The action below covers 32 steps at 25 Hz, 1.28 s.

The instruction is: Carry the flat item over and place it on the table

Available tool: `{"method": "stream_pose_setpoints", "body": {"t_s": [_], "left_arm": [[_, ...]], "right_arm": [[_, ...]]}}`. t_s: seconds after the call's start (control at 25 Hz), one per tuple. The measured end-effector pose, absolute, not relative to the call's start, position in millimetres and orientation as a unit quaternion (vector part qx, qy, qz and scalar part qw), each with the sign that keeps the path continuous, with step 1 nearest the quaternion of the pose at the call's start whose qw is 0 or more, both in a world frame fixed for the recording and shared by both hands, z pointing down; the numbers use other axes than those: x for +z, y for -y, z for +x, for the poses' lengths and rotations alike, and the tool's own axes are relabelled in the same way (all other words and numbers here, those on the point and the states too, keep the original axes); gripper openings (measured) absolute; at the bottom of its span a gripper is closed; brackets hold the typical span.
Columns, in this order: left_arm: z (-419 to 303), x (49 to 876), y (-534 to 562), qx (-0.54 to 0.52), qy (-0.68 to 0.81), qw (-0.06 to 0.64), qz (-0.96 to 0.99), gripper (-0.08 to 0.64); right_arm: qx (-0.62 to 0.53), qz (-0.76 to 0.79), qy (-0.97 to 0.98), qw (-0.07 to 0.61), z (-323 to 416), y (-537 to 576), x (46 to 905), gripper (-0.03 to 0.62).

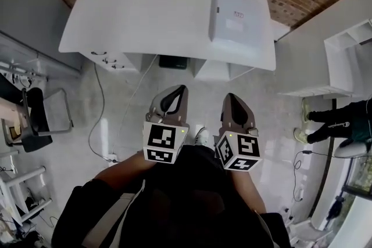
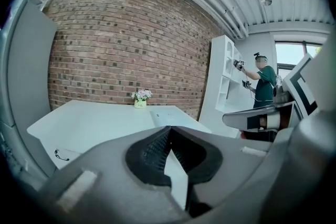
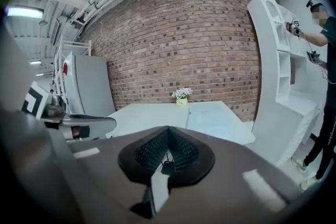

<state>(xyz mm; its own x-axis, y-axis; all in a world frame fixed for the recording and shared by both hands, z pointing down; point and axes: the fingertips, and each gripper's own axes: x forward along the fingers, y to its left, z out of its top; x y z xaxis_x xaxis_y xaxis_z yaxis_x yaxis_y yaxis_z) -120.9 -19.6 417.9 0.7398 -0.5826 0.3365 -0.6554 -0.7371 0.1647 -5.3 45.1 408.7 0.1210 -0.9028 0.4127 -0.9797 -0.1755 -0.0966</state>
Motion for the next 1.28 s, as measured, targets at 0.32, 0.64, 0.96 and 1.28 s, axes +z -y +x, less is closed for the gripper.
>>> {"method": "stream_pose_setpoints", "body": {"t_s": [0.32, 0.64, 0.96, 1.28], "left_arm": [[-101, 409, -4, 0.135, 0.343, 0.129, 0.921, 0.005], [-88, 410, -19, 0.139, 0.36, 0.121, 0.914, 0.005], [-98, 413, -18, 0.135, 0.373, 0.124, 0.909, 0.005], [-109, 411, -11, 0.133, 0.375, 0.126, 0.909, 0.005]], "right_arm": [[0.186, 0.735, 0.643, 0.109, 9, -65, 412, 0.0], [0.176, 0.723, 0.66, 0.106, 18, -76, 410, 0.0], [0.173, 0.713, 0.67, 0.109, 8, -75, 412, 0.0], [0.172, 0.71, 0.674, 0.112, -6, -70, 408, 0.0]]}}
